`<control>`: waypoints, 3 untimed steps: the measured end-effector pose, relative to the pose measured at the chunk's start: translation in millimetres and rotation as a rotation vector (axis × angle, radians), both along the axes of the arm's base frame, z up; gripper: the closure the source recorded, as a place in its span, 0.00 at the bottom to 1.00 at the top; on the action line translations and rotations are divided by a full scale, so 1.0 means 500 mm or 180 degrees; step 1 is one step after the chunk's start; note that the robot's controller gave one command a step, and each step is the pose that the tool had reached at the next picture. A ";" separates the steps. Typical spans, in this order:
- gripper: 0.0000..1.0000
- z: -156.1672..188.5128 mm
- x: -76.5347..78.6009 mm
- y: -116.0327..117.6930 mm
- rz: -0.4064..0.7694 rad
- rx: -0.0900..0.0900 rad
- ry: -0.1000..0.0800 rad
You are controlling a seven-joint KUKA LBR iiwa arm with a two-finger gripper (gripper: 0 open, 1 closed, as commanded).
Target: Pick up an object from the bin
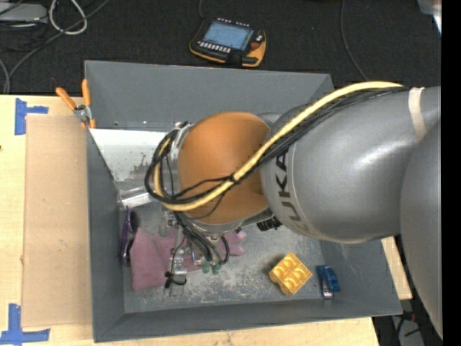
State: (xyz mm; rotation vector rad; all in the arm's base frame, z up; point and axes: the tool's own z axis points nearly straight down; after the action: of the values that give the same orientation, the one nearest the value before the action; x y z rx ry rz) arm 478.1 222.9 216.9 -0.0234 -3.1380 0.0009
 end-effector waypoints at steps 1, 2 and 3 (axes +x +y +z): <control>0.00 0.000 0.000 0.000 -0.0001 0.0000 0.0000; 0.00 -0.063 -0.008 -0.007 0.0933 -0.0001 0.0014; 0.00 -0.065 0.017 0.017 0.0869 0.0007 -0.0004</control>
Offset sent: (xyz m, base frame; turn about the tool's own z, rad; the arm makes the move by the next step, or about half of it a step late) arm -0.0040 -0.0038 -0.0319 -0.3089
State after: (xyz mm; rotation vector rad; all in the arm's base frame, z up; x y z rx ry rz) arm 486.7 231.3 184.6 0.4041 -3.1132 -0.0017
